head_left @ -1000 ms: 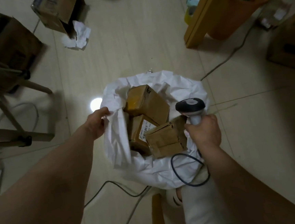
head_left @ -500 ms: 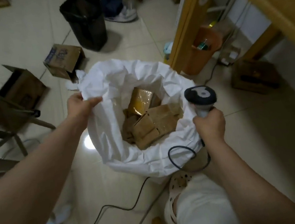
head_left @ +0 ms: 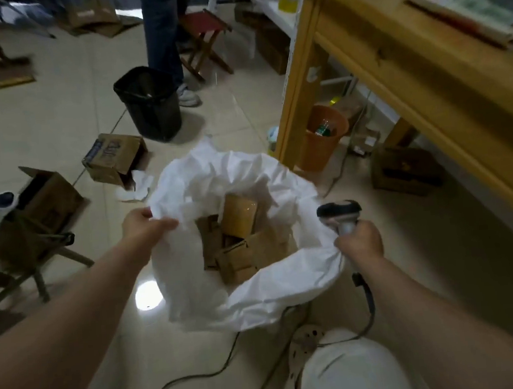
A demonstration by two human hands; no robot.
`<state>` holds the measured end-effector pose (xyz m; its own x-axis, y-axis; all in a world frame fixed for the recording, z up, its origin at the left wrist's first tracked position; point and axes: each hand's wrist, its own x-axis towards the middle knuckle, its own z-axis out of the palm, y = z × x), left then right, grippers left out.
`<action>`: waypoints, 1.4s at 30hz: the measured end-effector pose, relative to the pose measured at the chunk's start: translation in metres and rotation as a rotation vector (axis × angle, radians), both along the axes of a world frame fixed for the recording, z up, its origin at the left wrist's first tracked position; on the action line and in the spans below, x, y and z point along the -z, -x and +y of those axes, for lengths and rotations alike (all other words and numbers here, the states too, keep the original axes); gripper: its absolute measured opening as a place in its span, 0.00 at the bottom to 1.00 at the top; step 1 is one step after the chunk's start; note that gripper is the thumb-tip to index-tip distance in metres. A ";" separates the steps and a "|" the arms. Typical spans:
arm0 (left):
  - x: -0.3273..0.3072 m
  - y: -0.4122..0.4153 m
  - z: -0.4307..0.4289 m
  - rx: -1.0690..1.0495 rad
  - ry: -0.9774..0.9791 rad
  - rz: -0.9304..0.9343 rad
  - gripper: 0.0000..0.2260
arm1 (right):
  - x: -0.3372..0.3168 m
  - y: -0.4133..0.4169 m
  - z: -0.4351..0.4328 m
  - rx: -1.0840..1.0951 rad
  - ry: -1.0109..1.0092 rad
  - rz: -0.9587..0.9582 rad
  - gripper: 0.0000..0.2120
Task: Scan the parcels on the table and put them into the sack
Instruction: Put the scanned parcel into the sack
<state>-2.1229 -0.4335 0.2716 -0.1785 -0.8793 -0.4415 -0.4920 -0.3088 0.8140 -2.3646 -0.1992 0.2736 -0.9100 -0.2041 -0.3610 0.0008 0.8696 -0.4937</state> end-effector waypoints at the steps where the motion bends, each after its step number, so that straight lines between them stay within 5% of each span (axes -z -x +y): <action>1: 0.011 -0.004 0.007 -0.016 -0.025 -0.037 0.18 | 0.010 -0.006 0.003 -0.007 -0.011 -0.018 0.13; 10: 0.011 0.023 0.003 -0.233 -0.062 0.158 0.28 | -0.002 0.001 -0.035 -0.082 0.076 0.186 0.13; 15: -0.011 0.037 0.001 -0.433 0.069 0.261 0.23 | -0.017 0.025 -0.048 -0.081 0.117 0.312 0.15; 18: 0.028 0.017 0.015 -0.368 0.007 0.088 0.16 | 0.001 0.017 -0.037 -0.153 0.024 0.152 0.15; 22: 0.079 -0.005 0.034 -0.277 -0.169 -0.043 0.21 | 0.024 -0.004 -0.017 -0.162 0.001 -0.069 0.17; 26: 0.104 0.000 0.044 -0.288 -0.205 -0.079 0.31 | 0.010 -0.019 -0.009 -0.019 0.193 -0.459 0.09; 30: 0.098 0.017 0.050 -0.307 -0.137 -0.275 0.22 | -0.016 -0.030 0.006 0.105 0.368 -0.729 0.14; 34: 0.079 0.039 0.082 0.054 0.154 -0.463 0.30 | -0.024 -0.043 0.032 0.339 0.586 -0.831 0.11; 42: -0.010 0.120 0.177 0.582 0.500 -0.384 0.33 | -0.067 -0.065 0.093 0.502 0.757 -0.591 0.09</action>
<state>-2.2431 -0.2563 0.2815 -0.5792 -0.8015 -0.1488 -0.7302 0.4288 0.5319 -2.2999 -0.1061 0.3411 -0.6749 -0.2115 -0.7070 0.6859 0.1736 -0.7067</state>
